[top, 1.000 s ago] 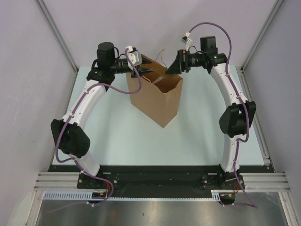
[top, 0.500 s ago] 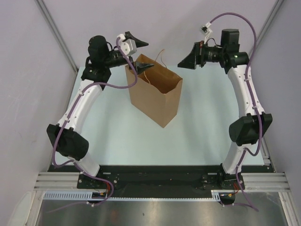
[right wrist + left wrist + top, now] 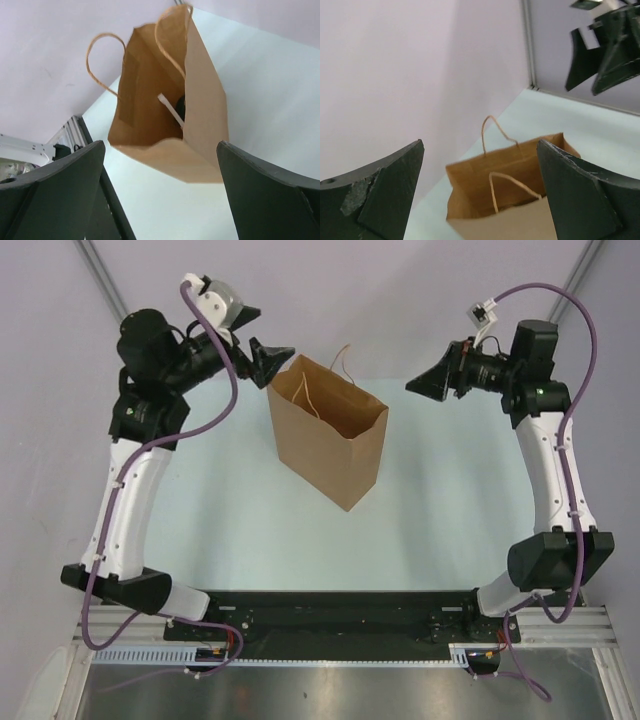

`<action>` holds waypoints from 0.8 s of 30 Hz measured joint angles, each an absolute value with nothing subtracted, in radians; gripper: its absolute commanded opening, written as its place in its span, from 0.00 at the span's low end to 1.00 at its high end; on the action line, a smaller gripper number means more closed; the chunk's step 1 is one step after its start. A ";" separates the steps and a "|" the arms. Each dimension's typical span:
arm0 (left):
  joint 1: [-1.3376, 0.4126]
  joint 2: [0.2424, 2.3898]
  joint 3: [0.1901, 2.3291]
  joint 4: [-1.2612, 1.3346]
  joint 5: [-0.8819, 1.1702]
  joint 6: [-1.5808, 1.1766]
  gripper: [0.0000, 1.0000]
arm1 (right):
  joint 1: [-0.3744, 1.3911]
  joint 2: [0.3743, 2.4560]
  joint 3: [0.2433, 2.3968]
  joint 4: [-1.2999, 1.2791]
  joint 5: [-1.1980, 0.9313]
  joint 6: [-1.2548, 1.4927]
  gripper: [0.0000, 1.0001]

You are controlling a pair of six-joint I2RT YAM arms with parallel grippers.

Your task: Pack the takeout coffee

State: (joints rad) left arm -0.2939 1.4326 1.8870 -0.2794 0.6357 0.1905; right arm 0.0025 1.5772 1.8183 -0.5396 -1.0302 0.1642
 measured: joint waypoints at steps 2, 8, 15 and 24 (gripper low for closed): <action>-0.281 1.433 1.971 -0.445 0.571 0.192 0.99 | -0.008 1.530 1.749 -0.537 -1.017 0.160 1.00; -0.147 1.376 1.850 -0.747 0.488 0.168 1.00 | -0.035 1.372 1.518 -0.564 -0.941 0.113 1.00; -0.086 1.300 1.376 -0.883 0.378 0.111 0.99 | -0.039 1.252 1.271 -0.637 -0.826 0.013 1.00; -0.088 1.111 1.063 -0.876 0.281 0.102 0.99 | -0.068 1.135 1.018 -0.675 -0.724 -0.058 1.00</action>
State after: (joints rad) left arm -0.0875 1.1114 1.0634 -0.8761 0.2810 0.1024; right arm -0.0685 1.1355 1.0183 -0.6750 -0.7242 -0.0578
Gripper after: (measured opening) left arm 0.994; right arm 0.994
